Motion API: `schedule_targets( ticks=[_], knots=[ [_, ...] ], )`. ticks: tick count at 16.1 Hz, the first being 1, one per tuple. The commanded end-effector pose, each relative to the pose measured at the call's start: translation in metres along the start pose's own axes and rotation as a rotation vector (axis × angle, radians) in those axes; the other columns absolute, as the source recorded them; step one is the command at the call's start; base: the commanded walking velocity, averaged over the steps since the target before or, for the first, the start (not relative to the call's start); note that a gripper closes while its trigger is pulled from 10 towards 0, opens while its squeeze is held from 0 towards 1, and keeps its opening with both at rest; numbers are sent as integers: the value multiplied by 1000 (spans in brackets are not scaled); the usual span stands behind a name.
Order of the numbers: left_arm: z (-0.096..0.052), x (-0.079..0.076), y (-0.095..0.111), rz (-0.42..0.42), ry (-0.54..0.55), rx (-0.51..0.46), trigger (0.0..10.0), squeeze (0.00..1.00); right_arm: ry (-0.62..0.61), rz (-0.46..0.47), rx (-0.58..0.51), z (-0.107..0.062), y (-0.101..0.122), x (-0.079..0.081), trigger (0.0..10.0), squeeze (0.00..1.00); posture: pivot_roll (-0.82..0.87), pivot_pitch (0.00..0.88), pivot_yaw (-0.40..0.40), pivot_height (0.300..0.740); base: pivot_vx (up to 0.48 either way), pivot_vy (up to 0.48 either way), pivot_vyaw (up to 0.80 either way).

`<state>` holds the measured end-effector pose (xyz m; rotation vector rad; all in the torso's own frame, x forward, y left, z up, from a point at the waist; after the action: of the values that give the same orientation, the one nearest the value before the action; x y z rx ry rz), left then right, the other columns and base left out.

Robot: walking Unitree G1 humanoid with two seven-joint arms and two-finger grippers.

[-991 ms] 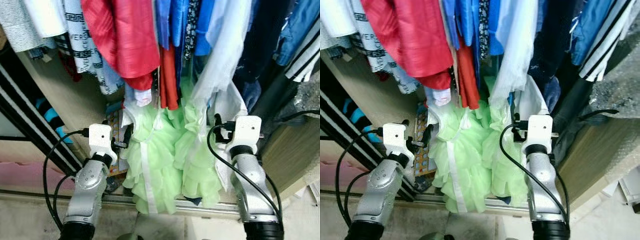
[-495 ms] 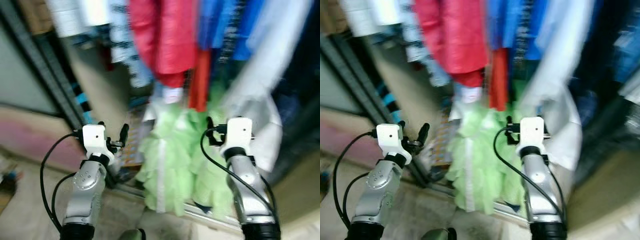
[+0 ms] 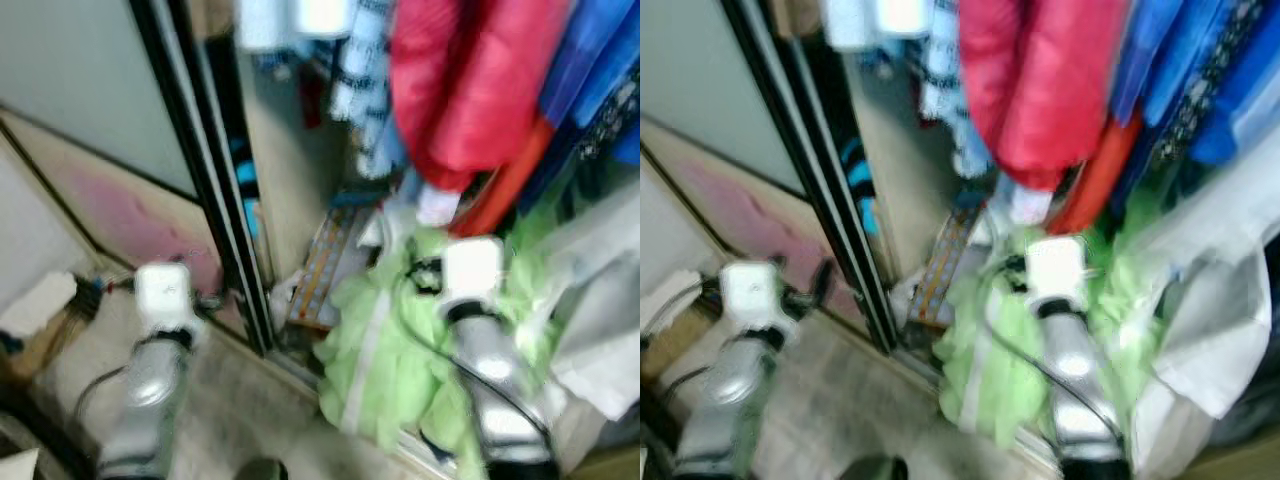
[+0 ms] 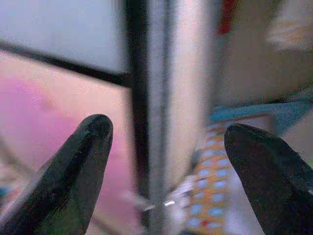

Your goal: Clean up the room

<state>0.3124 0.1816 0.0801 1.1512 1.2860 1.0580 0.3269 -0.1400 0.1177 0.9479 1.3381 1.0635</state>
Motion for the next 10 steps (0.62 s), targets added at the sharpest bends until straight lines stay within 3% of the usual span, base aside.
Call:
schedule_targets(
  ticks=[1,7,10],
  knots=[
    [-1,0,5,2,9,-13,10000,0,-2,-10,13,-2,-4,-6,10000,0,13,0,37,740,0,0,800],
    [1,-4,6,19,4,-13,10000,0,-6,11,1,6,-1,-6,10000,0,18,0,37,740,0,0,800],
    [-4,-4,7,1,28,-30,10000,0,34,23,6,10,-2,3,10000,0,52,0,1,740,0,0,0]
  ],
)
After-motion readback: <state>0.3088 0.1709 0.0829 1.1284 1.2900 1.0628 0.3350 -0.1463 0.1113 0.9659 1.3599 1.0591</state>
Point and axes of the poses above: a point about 5 cm out from each wrist's last joint towards the gripper, its own z axis pointing out of the wrist towards the gripper, its own y axis along the axis of the wrist's last joint, x = y × z, the point moved 6 cm from there along z, pointing out of the wrist towards the gripper, and after that the axes turned 6 degrees about -z, right-handed, at the moved point
